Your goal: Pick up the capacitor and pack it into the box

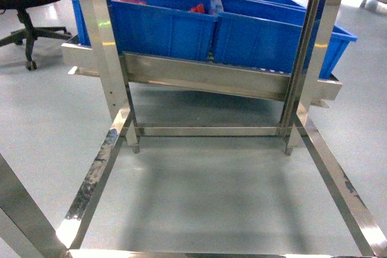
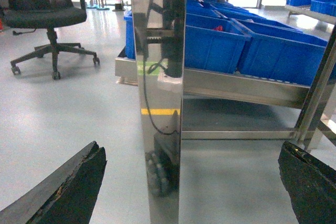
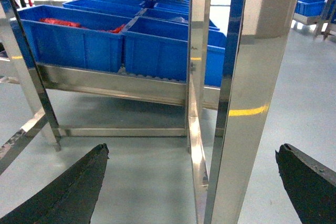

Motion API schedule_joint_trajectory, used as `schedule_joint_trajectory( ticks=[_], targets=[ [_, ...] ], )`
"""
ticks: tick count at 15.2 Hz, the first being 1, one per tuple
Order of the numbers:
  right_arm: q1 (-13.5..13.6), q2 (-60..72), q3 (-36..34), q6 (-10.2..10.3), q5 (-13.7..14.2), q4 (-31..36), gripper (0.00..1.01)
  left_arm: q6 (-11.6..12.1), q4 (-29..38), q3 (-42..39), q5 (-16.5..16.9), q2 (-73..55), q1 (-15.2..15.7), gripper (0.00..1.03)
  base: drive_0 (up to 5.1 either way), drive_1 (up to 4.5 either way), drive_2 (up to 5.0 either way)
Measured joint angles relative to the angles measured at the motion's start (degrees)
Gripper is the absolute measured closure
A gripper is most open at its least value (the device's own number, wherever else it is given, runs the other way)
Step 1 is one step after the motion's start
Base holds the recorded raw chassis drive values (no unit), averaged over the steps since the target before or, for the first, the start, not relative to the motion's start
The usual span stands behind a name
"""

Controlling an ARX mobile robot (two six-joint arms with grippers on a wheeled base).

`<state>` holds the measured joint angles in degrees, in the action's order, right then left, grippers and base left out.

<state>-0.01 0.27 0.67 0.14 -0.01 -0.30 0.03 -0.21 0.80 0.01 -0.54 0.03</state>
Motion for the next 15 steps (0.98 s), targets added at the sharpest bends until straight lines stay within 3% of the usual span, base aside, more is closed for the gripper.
schedule_joint_trajectory(
  ticks=[15],
  targets=[
    [0.0,0.0,0.0,0.0,0.0,0.0,0.03,0.0,0.0,0.0,0.0,0.0,0.0,0.05,0.0,0.0,0.0]
  ],
)
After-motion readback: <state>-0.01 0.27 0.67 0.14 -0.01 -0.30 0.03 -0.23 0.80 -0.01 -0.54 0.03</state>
